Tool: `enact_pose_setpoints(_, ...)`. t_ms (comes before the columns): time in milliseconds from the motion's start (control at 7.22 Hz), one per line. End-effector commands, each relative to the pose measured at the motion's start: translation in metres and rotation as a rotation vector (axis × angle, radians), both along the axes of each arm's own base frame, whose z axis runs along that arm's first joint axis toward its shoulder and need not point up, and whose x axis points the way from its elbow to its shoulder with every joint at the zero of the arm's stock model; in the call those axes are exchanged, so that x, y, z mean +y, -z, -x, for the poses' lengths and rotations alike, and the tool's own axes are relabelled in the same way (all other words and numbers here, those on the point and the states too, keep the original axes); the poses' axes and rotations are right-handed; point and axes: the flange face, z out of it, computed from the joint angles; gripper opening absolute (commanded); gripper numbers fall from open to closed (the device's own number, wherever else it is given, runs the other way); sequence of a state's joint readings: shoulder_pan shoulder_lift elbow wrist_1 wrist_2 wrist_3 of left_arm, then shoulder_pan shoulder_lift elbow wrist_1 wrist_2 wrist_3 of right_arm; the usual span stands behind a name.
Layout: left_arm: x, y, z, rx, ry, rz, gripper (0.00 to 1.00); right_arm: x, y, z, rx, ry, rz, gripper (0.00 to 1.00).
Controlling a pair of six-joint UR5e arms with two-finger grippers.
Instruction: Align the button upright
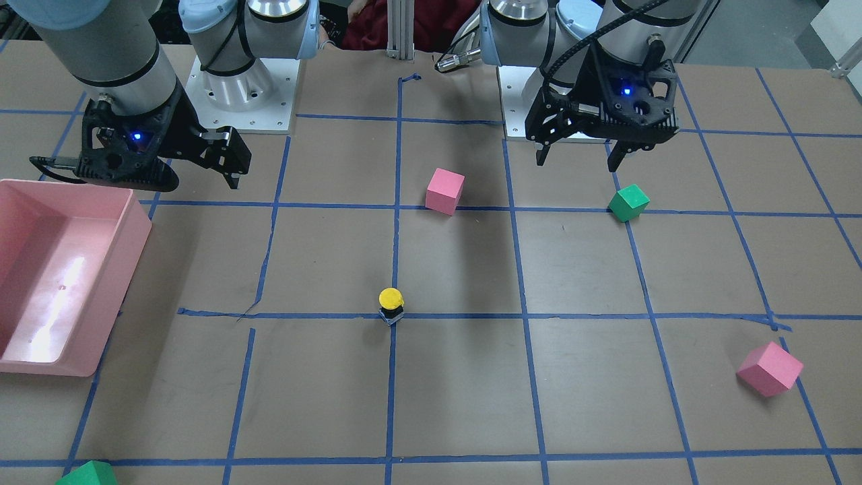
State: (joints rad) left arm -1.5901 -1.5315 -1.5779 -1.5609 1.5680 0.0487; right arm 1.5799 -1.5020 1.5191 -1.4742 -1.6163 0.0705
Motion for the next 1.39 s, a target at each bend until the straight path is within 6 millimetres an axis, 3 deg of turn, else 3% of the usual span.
enact_pose_setpoints(0,-0.002,0.000,-0.003,0.000,-0.007,0.002,1.00,-0.003,0.005,0.001,0.012,0.008,-0.005,1.00)
enact_pose_setpoints(693,0.018,-0.025,0.000,0.015,0.005,0.053,1.00,-0.003,0.007,-0.002,0.002,0.004,-0.012,1.00)
enact_pose_setpoints(1247,0.018,-0.025,-0.001,0.015,0.000,0.054,1.00,-0.007,0.011,-0.001,0.010,-0.001,-0.010,1.00)
